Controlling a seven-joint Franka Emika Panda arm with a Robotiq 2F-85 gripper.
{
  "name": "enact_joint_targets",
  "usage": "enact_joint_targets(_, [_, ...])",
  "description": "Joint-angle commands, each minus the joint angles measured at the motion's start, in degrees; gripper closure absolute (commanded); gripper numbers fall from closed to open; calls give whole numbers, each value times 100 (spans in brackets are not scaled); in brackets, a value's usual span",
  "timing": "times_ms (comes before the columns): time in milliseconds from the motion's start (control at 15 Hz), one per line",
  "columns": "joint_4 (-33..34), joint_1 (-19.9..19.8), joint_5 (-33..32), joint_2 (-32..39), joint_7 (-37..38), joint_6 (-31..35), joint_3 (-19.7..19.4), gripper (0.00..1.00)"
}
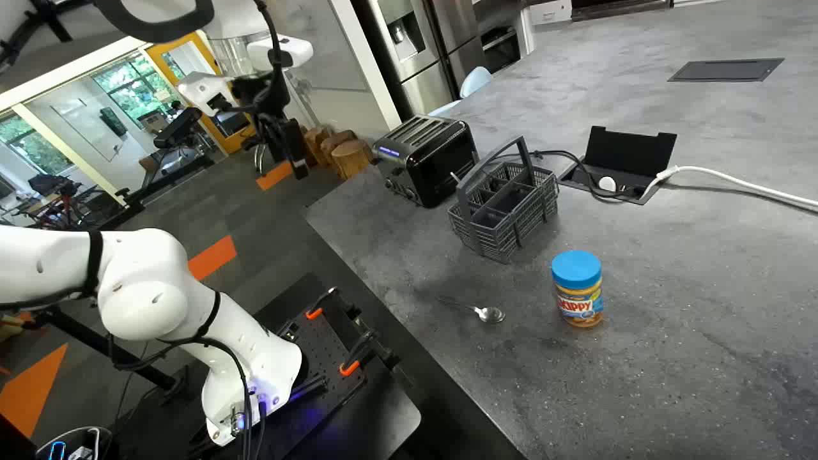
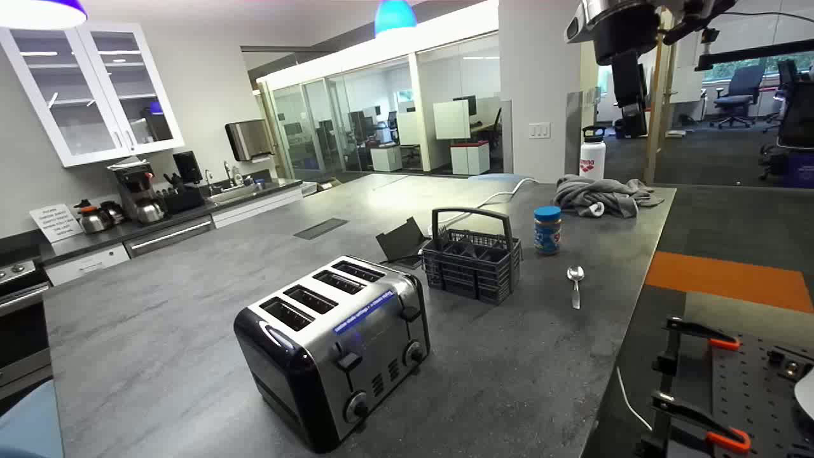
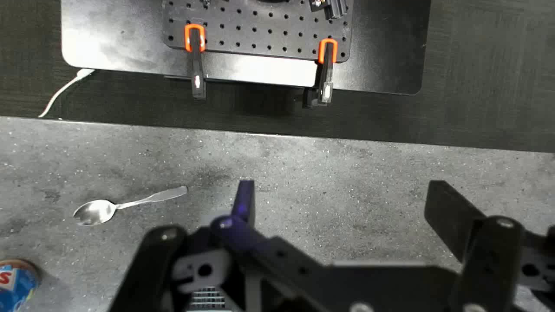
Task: Turn over the cutlery basket
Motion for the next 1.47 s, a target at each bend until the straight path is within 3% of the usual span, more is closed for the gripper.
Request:
enact_joint_targets(0, [11, -77, 29, 11, -38, -11, 58, 0])
enact_joint_targets(333, [11, -77, 29, 11, -38, -11, 58, 0])
enact_joint_targets(600, [257, -51, -240, 511, -176, 472, 84, 0])
enact_joint_targets(1067, [878, -151, -926, 1899, -424, 2495, -18, 0])
enact_joint_targets(1400, [1633, -258, -709, 3153, -461, 3636, -108, 0])
